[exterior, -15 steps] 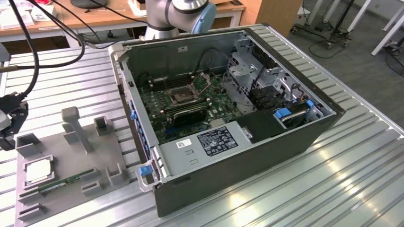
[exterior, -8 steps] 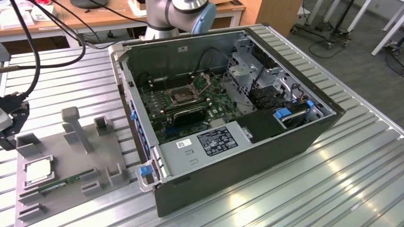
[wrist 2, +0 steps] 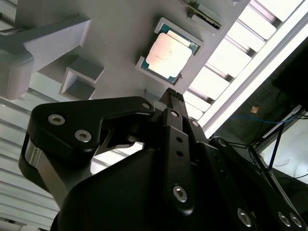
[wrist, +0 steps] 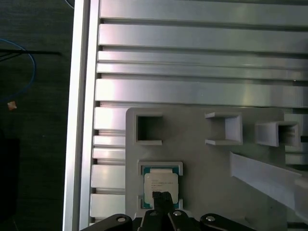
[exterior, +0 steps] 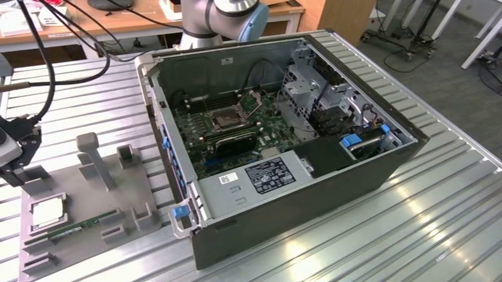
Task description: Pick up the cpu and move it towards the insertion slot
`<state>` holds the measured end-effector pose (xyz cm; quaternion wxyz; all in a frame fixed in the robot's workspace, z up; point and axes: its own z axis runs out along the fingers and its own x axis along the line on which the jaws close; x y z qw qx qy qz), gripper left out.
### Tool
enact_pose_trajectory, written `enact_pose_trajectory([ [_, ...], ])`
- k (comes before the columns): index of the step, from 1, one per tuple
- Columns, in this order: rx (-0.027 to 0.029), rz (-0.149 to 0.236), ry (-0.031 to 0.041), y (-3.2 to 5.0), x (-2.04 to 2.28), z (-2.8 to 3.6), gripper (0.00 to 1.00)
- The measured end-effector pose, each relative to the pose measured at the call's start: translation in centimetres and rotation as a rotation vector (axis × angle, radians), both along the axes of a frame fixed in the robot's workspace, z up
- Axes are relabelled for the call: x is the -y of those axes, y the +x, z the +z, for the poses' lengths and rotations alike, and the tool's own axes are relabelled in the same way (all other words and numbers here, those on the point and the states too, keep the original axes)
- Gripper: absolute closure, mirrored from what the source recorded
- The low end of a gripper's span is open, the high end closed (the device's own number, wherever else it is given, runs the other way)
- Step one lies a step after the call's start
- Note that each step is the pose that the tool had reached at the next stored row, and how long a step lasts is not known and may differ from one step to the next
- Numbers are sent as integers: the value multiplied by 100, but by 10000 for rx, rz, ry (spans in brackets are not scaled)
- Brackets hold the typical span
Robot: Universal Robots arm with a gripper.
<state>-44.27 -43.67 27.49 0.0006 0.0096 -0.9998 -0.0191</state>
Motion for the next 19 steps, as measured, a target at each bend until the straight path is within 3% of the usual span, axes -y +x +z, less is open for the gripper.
enact_pose_trajectory([
  [4,1,-1,0,9,52,-48,89],
  [19,-1,-1,-1,25,131,-202,89],
])
